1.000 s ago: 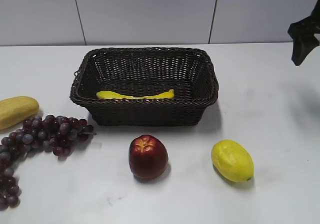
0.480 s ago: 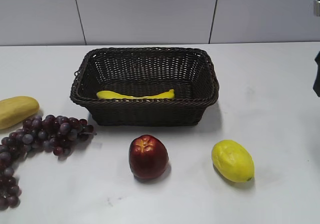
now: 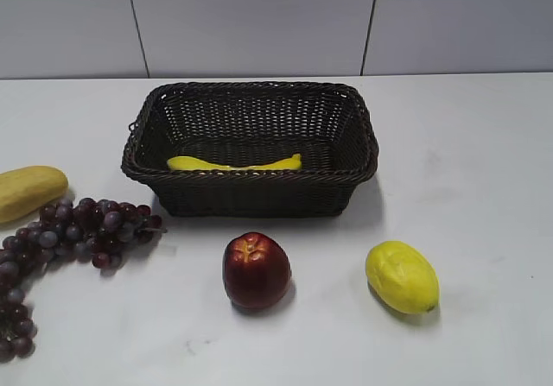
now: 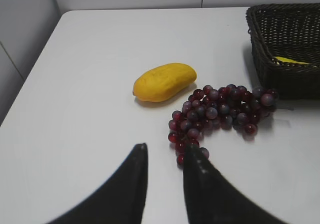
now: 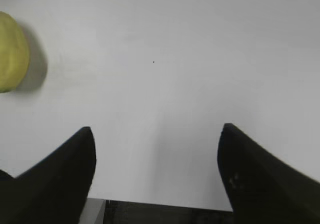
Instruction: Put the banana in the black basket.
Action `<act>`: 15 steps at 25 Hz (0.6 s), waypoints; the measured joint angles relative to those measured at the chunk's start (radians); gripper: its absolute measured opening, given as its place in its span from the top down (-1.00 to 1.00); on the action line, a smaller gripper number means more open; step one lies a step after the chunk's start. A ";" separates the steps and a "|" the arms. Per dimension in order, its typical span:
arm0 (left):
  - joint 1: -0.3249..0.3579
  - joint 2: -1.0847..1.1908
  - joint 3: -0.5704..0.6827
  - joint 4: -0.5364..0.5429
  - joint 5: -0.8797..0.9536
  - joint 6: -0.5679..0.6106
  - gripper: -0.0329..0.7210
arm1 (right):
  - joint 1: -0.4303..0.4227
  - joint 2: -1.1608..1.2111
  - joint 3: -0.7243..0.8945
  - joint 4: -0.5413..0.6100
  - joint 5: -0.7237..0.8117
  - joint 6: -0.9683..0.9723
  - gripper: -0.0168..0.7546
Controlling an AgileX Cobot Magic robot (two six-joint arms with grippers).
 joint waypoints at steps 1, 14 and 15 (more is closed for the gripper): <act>0.000 0.000 0.000 0.000 0.000 0.000 0.28 | 0.000 -0.034 0.023 0.000 0.001 0.000 -0.53; 0.000 0.000 0.000 0.000 0.000 0.000 0.28 | 0.000 -0.424 0.185 0.005 0.098 0.000 -0.53; 0.000 0.000 0.000 0.000 0.000 0.000 0.28 | 0.000 -0.453 0.192 0.008 0.111 0.000 -0.53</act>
